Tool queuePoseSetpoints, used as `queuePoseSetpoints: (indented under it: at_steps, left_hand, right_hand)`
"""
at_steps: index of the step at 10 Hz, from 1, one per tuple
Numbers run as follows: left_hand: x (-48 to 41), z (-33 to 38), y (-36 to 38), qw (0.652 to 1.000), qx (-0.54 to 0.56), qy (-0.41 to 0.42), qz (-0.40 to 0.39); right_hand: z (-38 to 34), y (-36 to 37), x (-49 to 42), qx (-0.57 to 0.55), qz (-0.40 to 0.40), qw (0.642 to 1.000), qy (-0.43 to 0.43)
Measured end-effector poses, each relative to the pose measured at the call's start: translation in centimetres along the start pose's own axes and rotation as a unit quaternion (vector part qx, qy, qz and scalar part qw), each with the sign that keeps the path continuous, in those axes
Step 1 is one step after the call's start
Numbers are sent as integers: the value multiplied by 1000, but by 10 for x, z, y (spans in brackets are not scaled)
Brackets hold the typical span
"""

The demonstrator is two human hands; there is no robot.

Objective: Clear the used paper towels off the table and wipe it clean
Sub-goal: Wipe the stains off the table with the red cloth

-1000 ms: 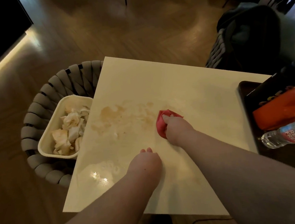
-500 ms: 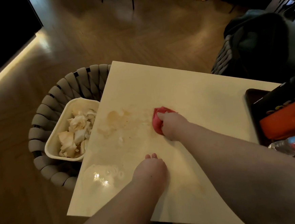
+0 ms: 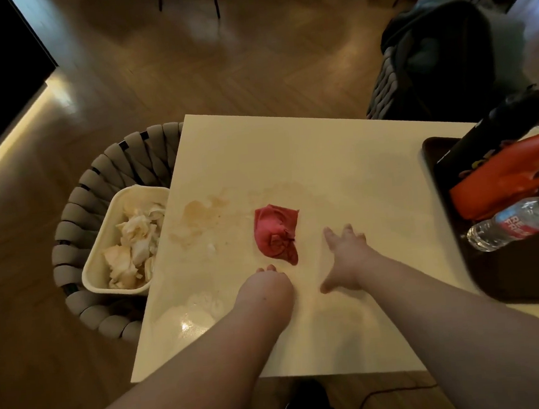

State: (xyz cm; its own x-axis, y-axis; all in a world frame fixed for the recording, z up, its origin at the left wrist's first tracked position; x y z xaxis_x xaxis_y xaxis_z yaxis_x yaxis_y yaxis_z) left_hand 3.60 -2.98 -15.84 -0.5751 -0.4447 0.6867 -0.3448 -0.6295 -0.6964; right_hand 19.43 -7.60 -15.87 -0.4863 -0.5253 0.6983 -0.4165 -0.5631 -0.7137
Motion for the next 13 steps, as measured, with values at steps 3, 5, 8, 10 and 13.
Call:
queuePoseSetpoints:
  at_steps: [3, 5, 8, 10, 13]
  left_hand:
    - [5, -11, -79, 955, 168, 34, 242]
    - [-45, 0, -77, 991, -76, 21, 105]
    - [-84, 6, -125, 981, -42, 67, 178]
    - [-90, 0, -146, 977, -100, 86, 165]
    - [-19, -41, -77, 988, -42, 22, 146]
  right_hand:
    - [-4, 3, -11, 51, -11, 999, -5]
    - [-2, 7, -15, 19, -6, 1000, -3]
    - [-1, 8, -21, 5, -16, 1000, -3]
    - [-2, 5, -18, 27, -15, 999, -15]
    - [-5, 3, -14, 55, -1, 998, -26]
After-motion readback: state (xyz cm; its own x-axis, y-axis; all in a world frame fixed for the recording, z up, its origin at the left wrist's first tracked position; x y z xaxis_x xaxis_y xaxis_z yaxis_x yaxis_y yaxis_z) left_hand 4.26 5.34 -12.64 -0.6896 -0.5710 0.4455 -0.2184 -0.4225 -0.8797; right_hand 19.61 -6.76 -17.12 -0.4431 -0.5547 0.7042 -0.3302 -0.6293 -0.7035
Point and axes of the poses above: each hand's wrist, its own x-axis away from the middle knuckle, its own y-axis out of the palm, z = x × y, the point moved 10 cm from there along -x, towards the middle knuckle, and after that the axes turned 8 degrees about x, right-handed, at the moved point
